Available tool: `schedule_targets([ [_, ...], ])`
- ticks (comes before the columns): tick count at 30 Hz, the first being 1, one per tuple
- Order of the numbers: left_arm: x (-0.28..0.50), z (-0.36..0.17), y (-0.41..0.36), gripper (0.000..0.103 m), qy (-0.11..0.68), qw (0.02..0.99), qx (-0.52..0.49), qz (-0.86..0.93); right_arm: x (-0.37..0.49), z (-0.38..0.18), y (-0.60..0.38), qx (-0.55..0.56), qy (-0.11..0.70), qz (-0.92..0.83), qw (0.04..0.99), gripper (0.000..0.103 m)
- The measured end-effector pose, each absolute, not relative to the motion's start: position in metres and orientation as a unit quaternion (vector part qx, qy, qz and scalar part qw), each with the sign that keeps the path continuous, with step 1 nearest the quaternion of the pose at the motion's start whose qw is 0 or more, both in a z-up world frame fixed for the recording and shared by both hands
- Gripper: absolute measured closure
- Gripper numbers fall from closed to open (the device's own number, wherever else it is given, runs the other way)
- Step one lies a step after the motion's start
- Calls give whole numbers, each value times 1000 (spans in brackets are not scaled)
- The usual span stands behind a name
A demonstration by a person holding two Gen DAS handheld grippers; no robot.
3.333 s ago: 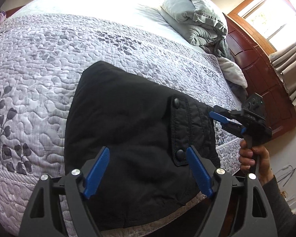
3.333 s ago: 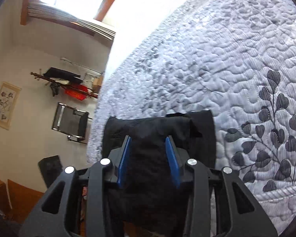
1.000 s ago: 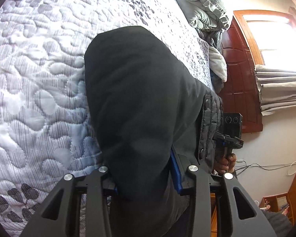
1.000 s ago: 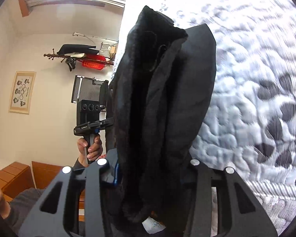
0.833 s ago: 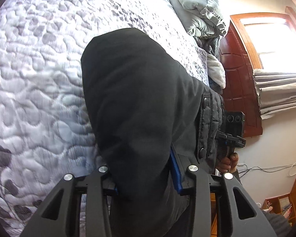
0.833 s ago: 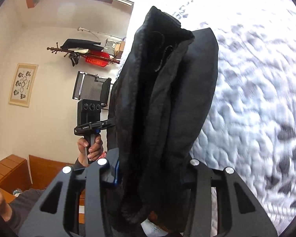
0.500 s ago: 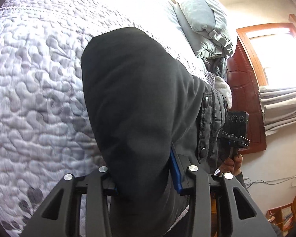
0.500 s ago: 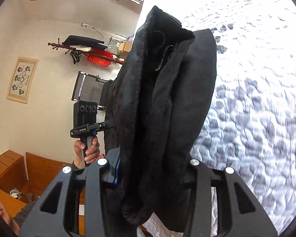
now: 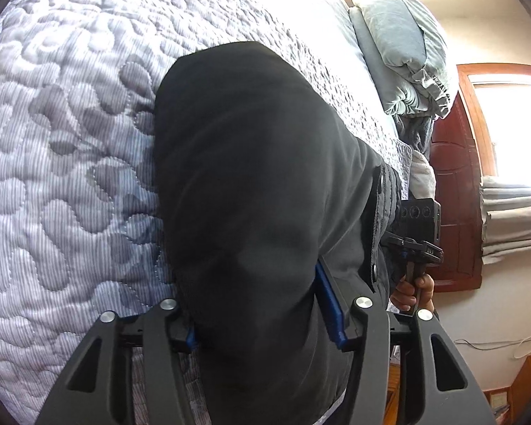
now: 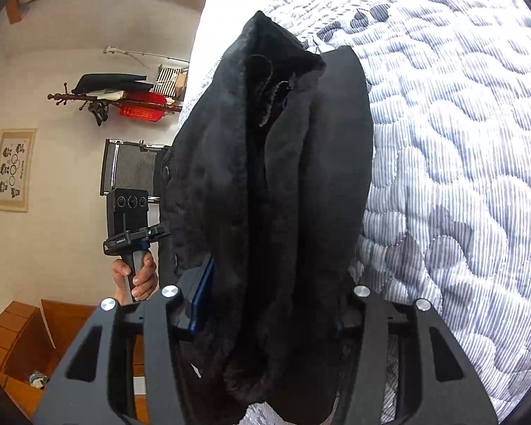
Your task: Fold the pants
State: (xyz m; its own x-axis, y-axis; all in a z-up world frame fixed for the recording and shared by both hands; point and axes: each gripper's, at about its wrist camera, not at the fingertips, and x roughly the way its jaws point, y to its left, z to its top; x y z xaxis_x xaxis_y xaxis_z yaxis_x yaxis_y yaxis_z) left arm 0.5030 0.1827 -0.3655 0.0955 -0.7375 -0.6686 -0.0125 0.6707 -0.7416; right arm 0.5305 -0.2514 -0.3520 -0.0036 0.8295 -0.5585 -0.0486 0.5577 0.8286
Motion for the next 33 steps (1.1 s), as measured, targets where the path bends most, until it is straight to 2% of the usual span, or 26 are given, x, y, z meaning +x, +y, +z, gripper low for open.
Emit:
schedule_targets([
  [4,491,-347,182,40,600,702,-287,-254,522,-341,-267,308,608,326,655,40],
  [6,481,-334,185,29,591,726,-257,-239,518,-331,-274,298,598,313,675,38],
  [11,464,-324,184,23,585,749,-226,-215,498,-316,-280,272,587,298,702,35],
  [18,456,-342,191,20,589,741,-261,-188,486,-333,-281,261,601,263,708,29],
  [21,441,-323,190,20,566,771,-234,-173,467,-313,-291,257,574,259,733,28],
  [22,434,-314,189,17,559,780,-225,-170,459,-302,-292,254,561,250,747,26],
  [23,426,-305,187,9,552,788,-216,-166,450,-291,-294,250,548,237,762,20],
  [25,405,-283,183,4,531,813,-187,-148,426,-267,-297,248,516,224,788,13],
  [33,294,-192,149,4,445,889,-82,-69,310,-197,-274,244,473,203,822,8],
])
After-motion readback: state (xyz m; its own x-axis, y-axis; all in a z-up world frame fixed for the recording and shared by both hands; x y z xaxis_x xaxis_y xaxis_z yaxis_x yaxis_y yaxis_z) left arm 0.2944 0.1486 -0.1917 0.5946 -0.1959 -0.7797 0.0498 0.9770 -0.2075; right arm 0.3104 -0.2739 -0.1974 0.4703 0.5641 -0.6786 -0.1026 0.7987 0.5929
